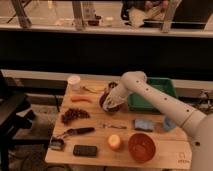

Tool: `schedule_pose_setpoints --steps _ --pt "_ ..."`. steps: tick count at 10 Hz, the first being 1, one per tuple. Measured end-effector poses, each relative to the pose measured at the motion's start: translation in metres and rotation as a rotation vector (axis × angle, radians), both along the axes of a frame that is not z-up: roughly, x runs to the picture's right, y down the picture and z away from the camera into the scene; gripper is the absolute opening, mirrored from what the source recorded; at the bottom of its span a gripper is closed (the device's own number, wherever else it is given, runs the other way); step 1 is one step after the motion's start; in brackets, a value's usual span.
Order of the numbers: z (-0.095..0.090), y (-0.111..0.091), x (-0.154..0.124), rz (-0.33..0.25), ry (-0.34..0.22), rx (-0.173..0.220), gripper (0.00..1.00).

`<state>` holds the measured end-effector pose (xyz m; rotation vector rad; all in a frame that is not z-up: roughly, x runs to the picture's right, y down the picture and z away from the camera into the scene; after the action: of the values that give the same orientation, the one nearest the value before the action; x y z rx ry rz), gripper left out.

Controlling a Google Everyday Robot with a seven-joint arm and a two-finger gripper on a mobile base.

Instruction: Wipe purple bowl with towel

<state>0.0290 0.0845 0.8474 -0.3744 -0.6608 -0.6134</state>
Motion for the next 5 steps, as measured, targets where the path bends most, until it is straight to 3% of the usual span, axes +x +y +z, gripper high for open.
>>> schedule_pose_setpoints --steps 2,5 --pt "-0.008 0.006 0.013 -0.005 0.028 -0.018 0.0" --pt "0.001 0.003 0.042 -0.001 0.09 -0.021 0.0"
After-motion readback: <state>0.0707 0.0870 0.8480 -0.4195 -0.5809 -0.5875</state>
